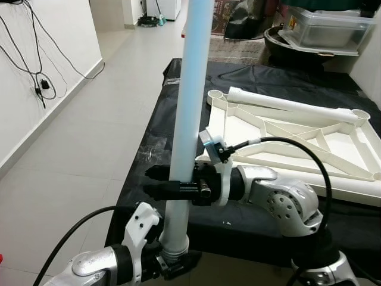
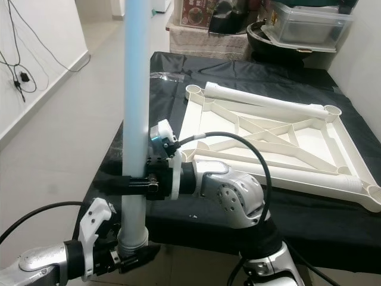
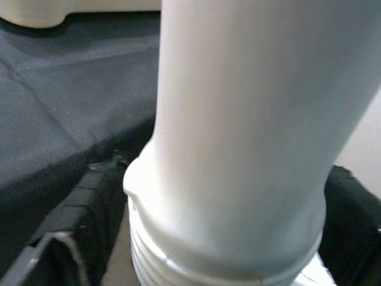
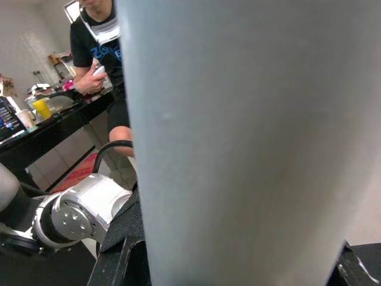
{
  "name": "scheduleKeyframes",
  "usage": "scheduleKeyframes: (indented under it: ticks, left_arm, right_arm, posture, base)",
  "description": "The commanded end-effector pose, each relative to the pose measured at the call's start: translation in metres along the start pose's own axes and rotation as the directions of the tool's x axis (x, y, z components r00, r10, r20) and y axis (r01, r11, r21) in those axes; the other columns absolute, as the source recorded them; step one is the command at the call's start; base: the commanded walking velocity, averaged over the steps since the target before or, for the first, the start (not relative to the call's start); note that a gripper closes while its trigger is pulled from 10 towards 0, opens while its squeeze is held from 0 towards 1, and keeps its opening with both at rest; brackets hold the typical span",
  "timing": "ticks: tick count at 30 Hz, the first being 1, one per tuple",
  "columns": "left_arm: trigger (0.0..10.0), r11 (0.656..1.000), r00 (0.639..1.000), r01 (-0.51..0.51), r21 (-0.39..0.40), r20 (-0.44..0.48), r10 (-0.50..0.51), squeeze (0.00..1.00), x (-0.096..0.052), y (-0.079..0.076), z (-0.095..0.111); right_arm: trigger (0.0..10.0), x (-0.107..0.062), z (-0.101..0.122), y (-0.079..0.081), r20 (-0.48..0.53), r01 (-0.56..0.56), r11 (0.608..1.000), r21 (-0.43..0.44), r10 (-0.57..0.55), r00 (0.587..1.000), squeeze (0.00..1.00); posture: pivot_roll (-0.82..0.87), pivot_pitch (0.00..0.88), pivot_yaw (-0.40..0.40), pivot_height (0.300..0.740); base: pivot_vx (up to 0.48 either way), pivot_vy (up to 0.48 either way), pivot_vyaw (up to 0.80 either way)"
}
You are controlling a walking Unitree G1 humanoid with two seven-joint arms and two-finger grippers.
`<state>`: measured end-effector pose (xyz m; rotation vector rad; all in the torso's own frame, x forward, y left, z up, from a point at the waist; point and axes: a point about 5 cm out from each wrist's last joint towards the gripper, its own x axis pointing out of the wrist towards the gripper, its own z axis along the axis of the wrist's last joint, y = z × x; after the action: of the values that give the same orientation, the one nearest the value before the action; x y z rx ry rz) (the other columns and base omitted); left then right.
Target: Building children table
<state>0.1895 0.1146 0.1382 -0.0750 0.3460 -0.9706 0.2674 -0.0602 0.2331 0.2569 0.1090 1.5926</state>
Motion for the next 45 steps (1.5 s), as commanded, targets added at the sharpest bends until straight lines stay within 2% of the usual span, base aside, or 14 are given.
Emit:
scheduleKeyframes:
  ticks: [1, 4, 5, 7, 8, 10, 14, 16, 17, 18, 20, 25, 34, 45]
  left_arm:
    - [10.0, 1.000, 1.000, 0.010, -0.018, -0.008, -0.010, 1.00, 0.001, -0.002, -0.003]
    - [10.0, 0.999, 0.999, -0.029, -0.026, -0.031, 0.028, 1.00, -0.001, -0.001, -0.011]
    - [10.0, 0.998, 0.998, -0.047, -0.037, -0.039, 0.045, 0.00, -0.003, -0.001, -0.015]
    - [10.0, 0.994, 0.995, -0.099, -0.050, -0.023, 0.098, 0.00, -0.003, 0.000, -0.016]
    - [10.0, 0.994, 0.995, -0.099, -0.050, -0.023, 0.098, 0.00, -0.003, 0.000, -0.016]
    - [10.0, 0.992, 0.993, -0.116, -0.054, -0.008, 0.116, 0.00, -0.003, -0.002, -0.016]
    - [10.0, 0.985, 0.984, -0.172, -0.032, 0.046, 0.173, 0.00, 0.004, -0.009, -0.009]
    - [10.0, 0.985, 0.984, -0.172, -0.032, 0.046, 0.173, 0.00, 0.004, -0.009, -0.009]
    - [10.0, 0.982, 0.979, -0.187, -0.021, 0.078, 0.188, 0.00, 0.007, -0.013, -0.004]
    - [10.0, 0.982, 0.979, -0.187, -0.021, 0.078, 0.188, 0.00, 0.007, -0.013, -0.004]
    - [10.0, 0.984, 0.976, -0.179, -0.026, 0.124, 0.181, 0.00, 0.012, -0.023, 0.004]
    - [10.0, 0.988, 0.978, -0.152, -0.026, 0.141, 0.154, 0.00, 0.017, -0.038, 0.009]
    - [10.0, 0.989, 0.979, -0.145, -0.038, 0.141, 0.149, 0.00, 0.014, -0.048, 0.009]
    - [10.0, 0.985, 0.977, -0.166, -0.048, 0.127, 0.171, 0.00, 0.015, -0.050, 0.006]
  right_arm:
    - [0.0, -0.002, 0.006, 0.001, 0.021, 0.006, 1.000, -0.030, -0.005, 1.000, 0.00]
    - [0.0, -0.012, 0.018, -0.009, 0.064, 0.071, 0.996, -0.052, -0.067, 0.996, 0.00]
    - [0.0, -0.019, 0.025, -0.017, 0.085, 0.121, 0.990, -0.069, -0.115, 0.990, 0.00]
    - [0.0, -0.032, 0.040, -0.035, 0.126, 0.256, 0.958, -0.125, -0.241, 0.962, 0.00]
    - [0.0, -0.032, 0.040, -0.035, 0.126, 0.256, 0.958, -0.125, -0.241, 0.962, 0.00]
    - [0.0, -0.038, 0.048, -0.045, 0.153, 0.329, 0.933, -0.145, -0.307, 0.939, 0.00]
    - [0.0, -0.049, 0.070, -0.074, 0.220, 0.516, 0.835, -0.190, -0.476, 0.851, 0.00]
    - [0.0, -0.049, 0.070, -0.074, 0.220, 0.516, 0.835, -0.190, -0.476, 0.851, 0.00]
    - [0.0, -0.048, 0.073, -0.079, 0.227, 0.534, 0.821, -0.201, -0.491, 0.841, 0.00]
    - [0.0, -0.048, 0.073, -0.079, 0.227, 0.534, 0.821, -0.201, -0.491, 0.841, 0.00]
    - [0.0, -0.045, 0.078, -0.088, 0.232, 0.542, 0.811, -0.219, -0.497, 0.836, 0.00]
    - [0.0, -0.042, 0.086, -0.098, 0.243, 0.560, 0.793, -0.239, -0.510, 0.826, 0.00]
    - [0.0, -0.045, 0.084, -0.108, 0.216, 0.569, 0.771, -0.286, -0.527, 0.822, 0.00]
    - [0.0, -0.064, 0.093, -0.105, 0.196, 0.470, 0.829, -0.302, -0.428, 0.882, 0.00]
  posture:
    - [0.06, 0.104, -0.043, 0.740]
    - [0.06, 0.103, -0.044, 0.740]
    - [0.06, 0.105, -0.045, 0.740]
    - [0.07, 0.108, -0.045, 0.740]
    - [0.07, 0.108, -0.045, 0.740]
    - [0.06, 0.115, -0.045, 0.740]
    - [0.07, 0.125, -0.052, 0.740]
    - [0.07, 0.125, -0.052, 0.740]
    - [0.08, 0.146, -0.056, 0.740]
    - [0.08, 0.146, -0.056, 0.740]
    - [0.09, 0.180, -0.056, 0.740]
    - [0.09, 0.216, -0.057, 0.740]
    - [0.10, 0.265, -0.068, 0.740]
    - [0.09, 0.257, -0.064, 0.740]
  base:
    - [0.000, 0.000, 0.00]
    - [0.000, 0.000, 0.00]
    - [0.000, 0.000, 0.00]
    - [0.000, 0.000, 0.00]
    - [0.000, 0.000, 0.00]
    - [0.000, 0.000, 0.00]
    - [0.000, 0.000, 0.00]
    - [0.000, 0.000, 0.00]
    - [0.000, 0.000, 0.00]
    - [0.000, 0.000, 0.00]
    - [0.000, 0.000, 0.00]
    - [0.000, 0.000, 0.00]
    - [0.000, 0.000, 0.00]
    - [0.000, 0.000, 0.00]
